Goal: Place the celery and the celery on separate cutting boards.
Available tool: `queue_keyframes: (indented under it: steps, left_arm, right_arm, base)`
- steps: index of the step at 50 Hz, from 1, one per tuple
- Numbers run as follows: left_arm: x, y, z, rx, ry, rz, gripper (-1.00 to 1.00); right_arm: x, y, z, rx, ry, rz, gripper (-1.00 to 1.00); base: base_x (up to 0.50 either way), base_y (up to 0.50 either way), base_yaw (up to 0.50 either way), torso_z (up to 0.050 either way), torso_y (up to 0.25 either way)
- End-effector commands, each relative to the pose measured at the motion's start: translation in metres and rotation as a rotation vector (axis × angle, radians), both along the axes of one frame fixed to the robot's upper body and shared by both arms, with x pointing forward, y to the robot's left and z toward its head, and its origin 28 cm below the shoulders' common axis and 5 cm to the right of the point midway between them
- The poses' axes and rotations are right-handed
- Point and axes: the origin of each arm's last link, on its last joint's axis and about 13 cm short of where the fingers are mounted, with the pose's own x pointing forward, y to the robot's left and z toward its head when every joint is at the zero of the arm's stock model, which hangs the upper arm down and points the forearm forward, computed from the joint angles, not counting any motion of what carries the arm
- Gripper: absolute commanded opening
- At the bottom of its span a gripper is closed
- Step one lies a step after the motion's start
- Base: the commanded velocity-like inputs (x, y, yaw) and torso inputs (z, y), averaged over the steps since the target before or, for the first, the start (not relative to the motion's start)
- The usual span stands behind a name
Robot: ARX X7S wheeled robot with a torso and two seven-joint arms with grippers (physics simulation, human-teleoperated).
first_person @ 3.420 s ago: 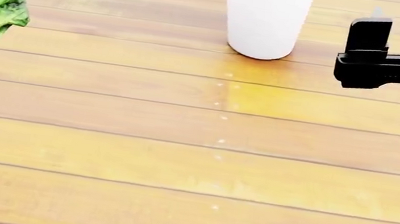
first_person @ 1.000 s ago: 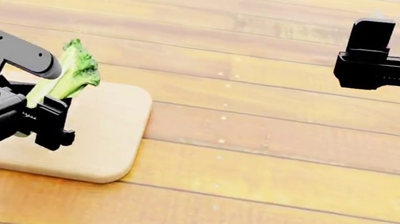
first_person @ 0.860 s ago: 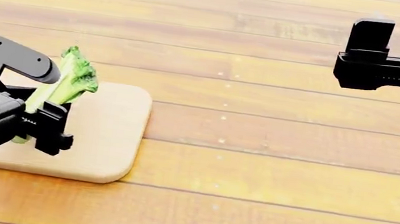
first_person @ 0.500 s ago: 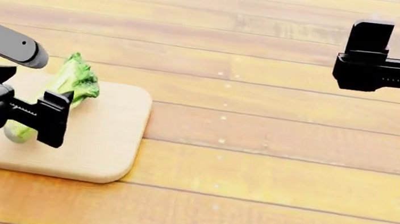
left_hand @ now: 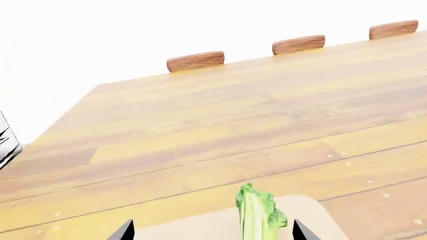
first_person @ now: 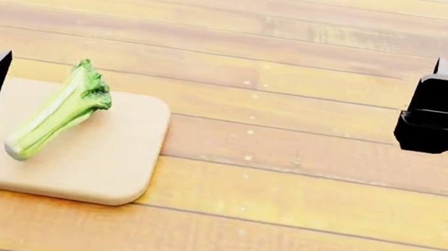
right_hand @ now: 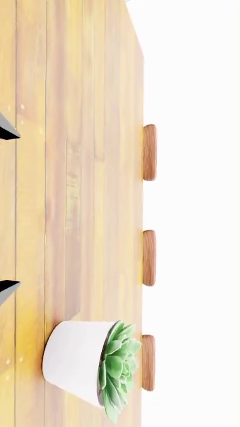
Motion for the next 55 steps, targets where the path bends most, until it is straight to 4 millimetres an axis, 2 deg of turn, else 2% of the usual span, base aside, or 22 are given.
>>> queue_keyframes:
  steps: [1,3,6,7,13,18,27,29,34,42,47,55]
  left_arm:
    - [-0.027,0.023,0.001,-0.013,-0.052,0.078,1.0]
    - [-0.032,0.025,0.001,-0.018,-0.05,0.084,1.0]
    - [-0.043,0.028,0.005,-0.013,-0.062,0.094,1.0]
    - [-0.047,0.029,0.006,-0.015,-0.066,0.098,1.0]
    - [-0.061,0.036,0.014,-0.019,-0.075,0.11,1.0]
    - [-0.061,0.036,0.033,-0.013,-0.087,0.099,1.0]
    - [-0.056,0.033,0.069,-0.031,-0.129,0.082,1.0]
    - [-0.051,0.032,0.079,-0.046,-0.141,0.076,1.0]
    - [-0.036,0.029,0.098,-0.061,-0.158,0.072,1.0]
    - [-0.036,0.021,0.114,-0.054,-0.184,0.057,1.0]
    - [-0.038,0.016,0.126,-0.047,-0.209,0.046,1.0]
    - [-0.04,0.013,0.141,-0.037,-0.229,0.031,1.0]
  right_arm:
    - [-0.027,-0.009,-0.017,-0.023,-0.051,0.003,1.0]
    - [-0.029,-0.011,-0.02,-0.024,-0.055,-0.007,1.0]
    - [-0.03,-0.008,-0.015,-0.016,-0.07,-0.01,1.0]
    - [-0.04,-0.012,-0.014,-0.006,-0.086,-0.009,1.0]
    - [-0.045,-0.016,-0.006,-0.031,-0.11,-0.016,1.0]
    - [-0.047,-0.018,0.009,-0.071,-0.136,-0.046,1.0]
    - [-0.057,-0.022,0.033,-0.04,-0.16,-0.015,1.0]
    - [-0.061,-0.013,0.05,-0.063,-0.162,-0.01,1.0]
    - [-0.065,-0.011,0.069,-0.052,-0.176,-0.002,1.0]
    - [-0.063,-0.008,0.104,-0.05,-0.192,-0.006,1.0]
    - [-0.064,-0.006,0.138,-0.046,-0.237,-0.002,1.0]
    - [-0.061,0.002,0.164,-0.049,-0.272,0.005,1.0]
  base:
    - [0.0,0.0,0.0,0.0,0.0]
    - [0.0,0.0,0.0,0.0,0.0]
    - [0.0,0.0,0.0,0.0,0.0]
    - [0.0,0.0,0.0,0.0,0.0]
    - [0.0,0.0,0.0,0.0,0.0]
    - [0.0,0.0,0.0,0.0,0.0]
    - [0.0,0.0,0.0,0.0,0.0]
    - [0.0,0.0,0.0,0.0,0.0]
    - [0.0,0.0,0.0,0.0,0.0]
    - [0.0,0.0,0.0,0.0,0.0]
    - [0.0,0.0,0.0,0.0,0.0]
    - [0.0,0.0,0.0,0.0,0.0]
